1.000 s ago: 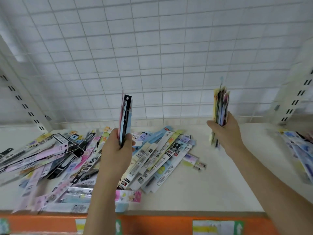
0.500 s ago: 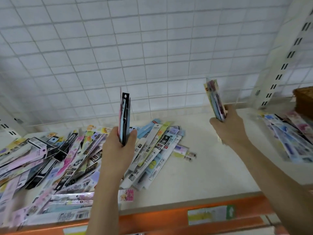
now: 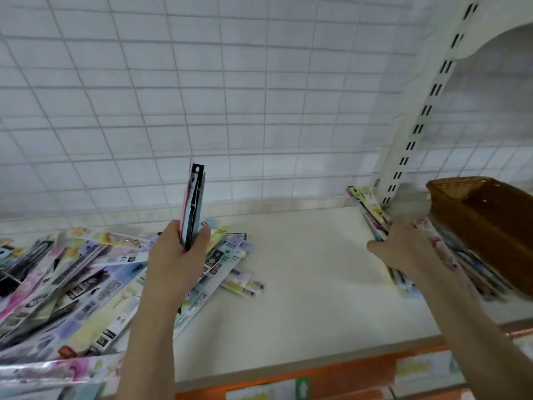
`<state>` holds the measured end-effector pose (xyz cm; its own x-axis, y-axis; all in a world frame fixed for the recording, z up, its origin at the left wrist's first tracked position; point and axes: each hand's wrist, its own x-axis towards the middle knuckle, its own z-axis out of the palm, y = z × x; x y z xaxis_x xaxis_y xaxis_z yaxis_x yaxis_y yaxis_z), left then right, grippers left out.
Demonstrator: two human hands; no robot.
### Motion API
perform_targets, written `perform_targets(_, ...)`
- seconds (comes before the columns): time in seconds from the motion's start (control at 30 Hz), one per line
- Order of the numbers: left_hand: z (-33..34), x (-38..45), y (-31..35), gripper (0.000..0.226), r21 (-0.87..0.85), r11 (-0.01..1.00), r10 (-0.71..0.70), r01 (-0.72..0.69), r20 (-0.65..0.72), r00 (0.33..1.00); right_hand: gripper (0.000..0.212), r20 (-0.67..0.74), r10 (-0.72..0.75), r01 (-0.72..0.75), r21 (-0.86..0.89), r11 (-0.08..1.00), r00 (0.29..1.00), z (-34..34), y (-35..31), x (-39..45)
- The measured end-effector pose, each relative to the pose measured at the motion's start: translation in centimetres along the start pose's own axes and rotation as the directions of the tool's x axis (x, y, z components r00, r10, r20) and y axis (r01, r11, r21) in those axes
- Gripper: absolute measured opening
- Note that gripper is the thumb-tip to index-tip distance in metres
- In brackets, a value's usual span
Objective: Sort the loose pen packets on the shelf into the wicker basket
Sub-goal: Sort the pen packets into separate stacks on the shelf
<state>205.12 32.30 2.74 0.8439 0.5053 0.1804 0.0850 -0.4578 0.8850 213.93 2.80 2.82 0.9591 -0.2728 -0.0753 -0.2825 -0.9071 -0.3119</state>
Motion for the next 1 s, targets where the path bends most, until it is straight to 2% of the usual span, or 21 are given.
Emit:
perform_targets(0.1,1.8,-1.0,1.1,0.030,0.035,0.999,0.026,-0.026,0.010,1.000,0.047,0.012,-0.030,0.030,0.040,0.999,0.999,-0.1,1.1,0.7)
perform_targets(0.23,3.1,-1.9,1.3,0.030,0.065,0.998,0.014,-0.014,0.000,1.000,0.072,0.025,-0.097,0.095,0.074,0.993,0.995,0.0,2.4,1.8)
perform_targets(0.33,3.9,-2.6,1.6,0.028,0.062,0.998,0.005,-0.005,-0.003,1.000,0.074,-0.002,-0.142,0.142,0.075,0.987,0.990,0.5,3.2,2.3)
perform_targets(0.43,4.7,-3.2,2.2,0.023,0.038,0.999,0.013,-0.012,-0.012,1.000,0.068,-0.021,-0.177,0.177,-0.003,0.984,0.984,1.0,3.4,2.4)
perform_targets(0.57,5.3,-3.8,2.7,0.026,0.052,0.999,0.004,-0.004,-0.005,1.000,0.042,-0.031,-0.215,0.211,-0.083,0.974,0.976,1.8,2.9,2.1)
perform_targets(0.67,5.1,-3.7,2.9,0.026,0.056,0.998,0.012,-0.011,-0.002,1.000,0.033,-0.025,-0.207,0.200,-0.181,0.963,0.978,1.9,2.2,1.4)
perform_targets(0.77,4.4,-3.6,2.7,0.021,0.062,0.998,0.007,-0.008,0.017,1.000,0.032,-0.065,-0.188,0.166,-0.259,0.952,0.980,1.4,1.5,0.7)
perform_targets(0.87,3.5,-3.3,2.3,0.027,0.093,0.995,0.016,-0.018,0.019,1.000,0.030,-0.108,-0.178,0.150,-0.225,0.963,0.978,1.4,0.7,0.0)
perform_targets(1.0,2.0,-2.9,2.3,0.033,0.125,0.992,0.033,-0.033,0.000,0.999,0.041,-0.121,-0.215,0.192,-0.182,0.964,0.969,2.1,-1.4,-1.0)
